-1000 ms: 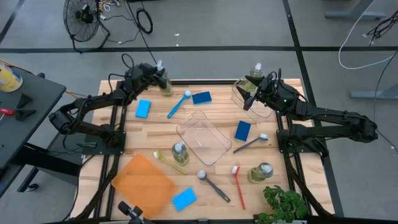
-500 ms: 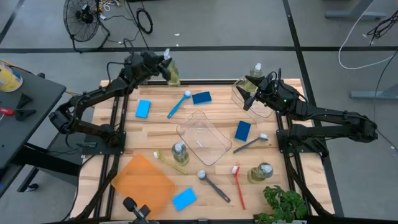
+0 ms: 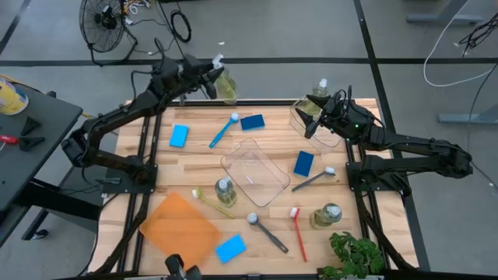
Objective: Pick & Place Kitchen Sink Supplies
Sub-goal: Put the yellow dish soap into the top transparent bin
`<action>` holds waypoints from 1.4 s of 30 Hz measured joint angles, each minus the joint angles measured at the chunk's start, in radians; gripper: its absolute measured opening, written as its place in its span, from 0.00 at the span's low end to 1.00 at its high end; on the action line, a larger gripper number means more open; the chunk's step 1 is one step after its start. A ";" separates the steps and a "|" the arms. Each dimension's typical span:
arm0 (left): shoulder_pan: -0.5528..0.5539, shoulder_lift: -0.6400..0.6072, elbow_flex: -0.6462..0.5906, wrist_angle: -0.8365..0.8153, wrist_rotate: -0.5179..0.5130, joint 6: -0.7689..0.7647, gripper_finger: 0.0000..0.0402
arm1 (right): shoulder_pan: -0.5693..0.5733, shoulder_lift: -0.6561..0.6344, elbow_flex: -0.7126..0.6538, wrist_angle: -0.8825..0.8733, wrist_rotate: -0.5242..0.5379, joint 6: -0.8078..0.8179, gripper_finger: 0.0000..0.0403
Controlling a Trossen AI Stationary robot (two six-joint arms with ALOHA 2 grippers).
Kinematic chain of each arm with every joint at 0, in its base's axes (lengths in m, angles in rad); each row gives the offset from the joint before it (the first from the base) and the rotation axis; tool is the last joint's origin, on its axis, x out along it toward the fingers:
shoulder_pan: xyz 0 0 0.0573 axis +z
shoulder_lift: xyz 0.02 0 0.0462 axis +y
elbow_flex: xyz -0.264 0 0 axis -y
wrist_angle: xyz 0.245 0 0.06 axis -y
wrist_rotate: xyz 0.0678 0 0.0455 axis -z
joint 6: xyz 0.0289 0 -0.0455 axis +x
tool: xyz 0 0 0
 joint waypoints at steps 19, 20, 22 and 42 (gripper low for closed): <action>-0.177 0.130 0.000 0.156 0.088 -0.010 0.31 | 0.009 -0.030 0.000 0.029 -0.078 0.009 0.79; -0.183 0.142 0.000 0.165 0.088 -0.014 0.31 | 0.009 -0.040 0.000 0.023 -0.078 0.008 0.79; -0.197 0.163 0.000 0.188 0.091 -0.017 0.31 | 0.009 -0.058 0.000 0.015 -0.078 0.008 0.79; -0.289 0.383 0.153 0.238 0.123 -0.001 0.31 | 0.009 -0.161 0.000 -0.013 -0.077 0.017 0.79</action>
